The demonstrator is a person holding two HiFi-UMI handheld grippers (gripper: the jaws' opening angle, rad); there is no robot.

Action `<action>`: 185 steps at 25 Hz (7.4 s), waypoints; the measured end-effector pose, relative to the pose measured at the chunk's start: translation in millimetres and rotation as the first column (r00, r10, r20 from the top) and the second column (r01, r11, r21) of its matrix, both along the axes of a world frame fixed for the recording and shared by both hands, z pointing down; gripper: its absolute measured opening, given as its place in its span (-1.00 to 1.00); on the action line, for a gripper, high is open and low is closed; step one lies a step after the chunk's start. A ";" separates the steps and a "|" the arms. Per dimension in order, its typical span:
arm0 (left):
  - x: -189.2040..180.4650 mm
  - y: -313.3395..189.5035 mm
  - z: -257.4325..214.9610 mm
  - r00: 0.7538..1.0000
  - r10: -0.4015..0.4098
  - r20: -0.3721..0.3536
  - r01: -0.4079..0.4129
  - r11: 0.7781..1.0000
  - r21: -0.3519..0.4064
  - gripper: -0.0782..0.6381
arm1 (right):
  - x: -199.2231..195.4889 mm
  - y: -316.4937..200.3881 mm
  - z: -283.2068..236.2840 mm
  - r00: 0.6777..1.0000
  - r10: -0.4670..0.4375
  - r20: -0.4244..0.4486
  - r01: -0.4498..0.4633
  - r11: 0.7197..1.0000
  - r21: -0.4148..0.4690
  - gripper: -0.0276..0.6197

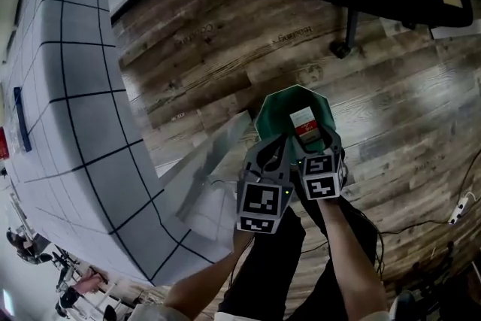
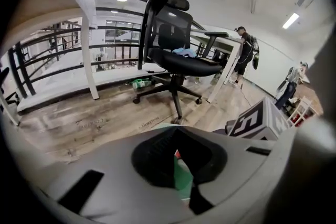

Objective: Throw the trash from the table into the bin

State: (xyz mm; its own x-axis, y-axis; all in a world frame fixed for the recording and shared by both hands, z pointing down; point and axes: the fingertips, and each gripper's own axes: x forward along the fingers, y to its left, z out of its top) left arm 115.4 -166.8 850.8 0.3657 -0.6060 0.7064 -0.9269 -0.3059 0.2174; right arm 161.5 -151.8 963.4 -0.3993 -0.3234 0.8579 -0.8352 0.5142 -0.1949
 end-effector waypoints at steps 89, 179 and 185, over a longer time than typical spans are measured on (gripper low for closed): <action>-284.7 137.7 -421.8 0.837 -0.547 -0.001 0.529 0.810 0.253 -0.71 | -275.3 51.6 -526.7 0.811 -0.567 0.145 0.431 0.746 0.507 -0.83; -106.9 88.4 -329.0 0.744 -0.667 -0.046 0.667 0.736 0.120 -0.71 | -140.8 -40.1 -428.0 0.410 -0.888 0.209 0.846 0.455 0.276 0.55; -54.3 102.7 -289.6 0.767 -0.641 -0.035 0.642 0.764 0.060 -0.71 | -72.4 -29.6 -376.3 0.445 -0.868 0.220 0.852 0.486 0.196 0.55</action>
